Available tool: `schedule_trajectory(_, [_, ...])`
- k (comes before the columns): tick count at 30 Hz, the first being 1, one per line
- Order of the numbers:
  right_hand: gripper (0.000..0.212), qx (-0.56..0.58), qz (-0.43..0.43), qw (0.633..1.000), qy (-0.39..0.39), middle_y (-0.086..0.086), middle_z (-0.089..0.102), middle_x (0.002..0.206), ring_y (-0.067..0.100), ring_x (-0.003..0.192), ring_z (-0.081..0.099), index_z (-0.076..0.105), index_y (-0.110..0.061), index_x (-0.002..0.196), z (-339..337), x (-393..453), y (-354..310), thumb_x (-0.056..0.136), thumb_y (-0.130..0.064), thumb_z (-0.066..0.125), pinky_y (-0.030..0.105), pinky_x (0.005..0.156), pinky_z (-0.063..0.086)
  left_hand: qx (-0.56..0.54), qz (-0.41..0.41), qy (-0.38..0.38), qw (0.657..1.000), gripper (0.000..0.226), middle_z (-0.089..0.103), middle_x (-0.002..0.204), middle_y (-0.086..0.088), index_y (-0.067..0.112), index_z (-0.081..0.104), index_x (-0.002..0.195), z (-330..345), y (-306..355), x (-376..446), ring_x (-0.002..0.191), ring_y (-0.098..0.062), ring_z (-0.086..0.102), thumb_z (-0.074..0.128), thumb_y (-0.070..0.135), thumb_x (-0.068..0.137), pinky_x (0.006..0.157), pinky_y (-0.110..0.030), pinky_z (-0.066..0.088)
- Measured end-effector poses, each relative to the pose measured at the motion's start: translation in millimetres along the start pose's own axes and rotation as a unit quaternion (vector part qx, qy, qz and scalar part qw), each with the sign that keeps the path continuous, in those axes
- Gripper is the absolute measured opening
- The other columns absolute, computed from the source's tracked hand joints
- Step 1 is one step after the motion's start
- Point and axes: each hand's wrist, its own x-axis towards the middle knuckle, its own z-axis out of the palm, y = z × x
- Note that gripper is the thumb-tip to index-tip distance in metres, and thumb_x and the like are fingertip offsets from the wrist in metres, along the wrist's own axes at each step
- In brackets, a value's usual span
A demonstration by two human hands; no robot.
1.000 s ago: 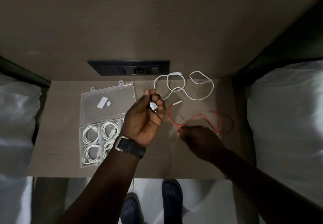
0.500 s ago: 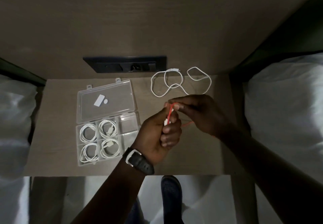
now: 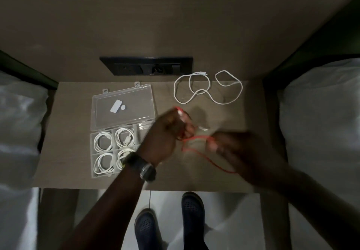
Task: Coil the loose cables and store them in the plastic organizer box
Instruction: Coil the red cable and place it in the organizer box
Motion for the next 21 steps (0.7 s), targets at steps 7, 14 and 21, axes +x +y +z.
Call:
schedule_trajectory(7, [0.046, 0.054, 0.114, 0.976, 0.178, 0.000, 0.047, 0.055, 0.004, 0.050, 0.044, 0.054, -0.014, 0.067, -4.9, 51.9, 32.3, 0.090, -0.053, 0.059, 0.025, 0.052, 0.039, -0.386, -0.154, -0.142, 0.898, 0.031, 0.038, 0.048, 0.002, 0.013, 0.056, 0.075, 33.2, 5.7, -29.6, 0.039, -0.009, 0.026, 0.041, 0.031, 0.095, 0.039, -0.021, 0.020])
schedule_trajectory(14, [0.024, 0.079, 0.136, 0.986, -0.048, -0.016, 0.055, 0.067, -0.003, 0.063, 0.051, 0.062, -0.037, 0.089, 55.1, -5.3, 13.8, 0.101, -0.043, 0.042, 0.026, 0.064, 0.043, -0.589, -0.071, -0.019, 0.805, 0.036, 0.044, 0.059, 0.007, 0.016, 0.054, 0.084, 11.3, 12.1, -10.0, 0.049, -0.006, 0.038, 0.026, 0.030, 0.103, 0.051, -0.018, 0.035])
schedule_trajectory(21, [0.036, 0.051, 0.099, 0.993, 0.035, -0.012, 0.060, 0.079, 0.006, 0.067, 0.060, 0.056, -0.035, 0.096, 3.4, -31.3, 2.8, 0.097, -0.060, 0.031, 0.023, 0.059, 0.047, -0.026, -0.015, 0.022, 0.999, 0.029, 0.061, 0.063, -0.008, 0.002, 0.059, 0.087, 15.6, 1.6, -3.7, 0.053, -0.018, 0.057, 0.038, 0.014, 0.102, 0.052, -0.024, 0.046])
